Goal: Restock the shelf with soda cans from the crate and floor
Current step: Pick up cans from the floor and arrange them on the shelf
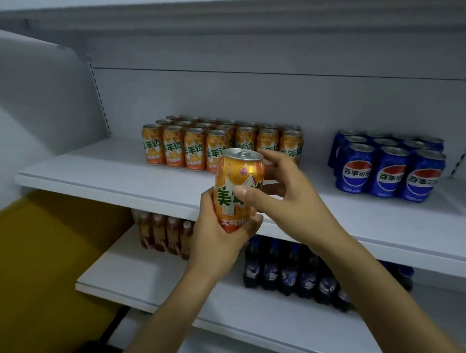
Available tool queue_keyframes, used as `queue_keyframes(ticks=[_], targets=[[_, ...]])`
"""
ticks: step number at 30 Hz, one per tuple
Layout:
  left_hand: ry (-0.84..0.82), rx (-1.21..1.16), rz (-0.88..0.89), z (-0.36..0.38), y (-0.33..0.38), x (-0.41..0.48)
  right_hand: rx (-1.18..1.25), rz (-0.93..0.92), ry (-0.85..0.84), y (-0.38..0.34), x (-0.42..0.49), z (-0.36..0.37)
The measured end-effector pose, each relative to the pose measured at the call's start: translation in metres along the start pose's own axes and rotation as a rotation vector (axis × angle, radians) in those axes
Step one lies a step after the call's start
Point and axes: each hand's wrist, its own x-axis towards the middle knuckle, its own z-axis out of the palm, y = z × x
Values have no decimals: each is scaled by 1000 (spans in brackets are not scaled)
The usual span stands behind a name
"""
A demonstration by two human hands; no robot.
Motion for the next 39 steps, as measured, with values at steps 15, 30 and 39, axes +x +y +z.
queue_keyframes(ticks=[15, 30, 39], targets=[[-406, 804, 179, -24, -47, 145, -376, 43, 308, 59, 151, 20], [-916, 1067, 212, -52, -60, 198, -281, 270, 360, 120, 222, 51], [-961, 1060, 291, -50, -67, 203, -353, 286, 443, 130, 218, 65]])
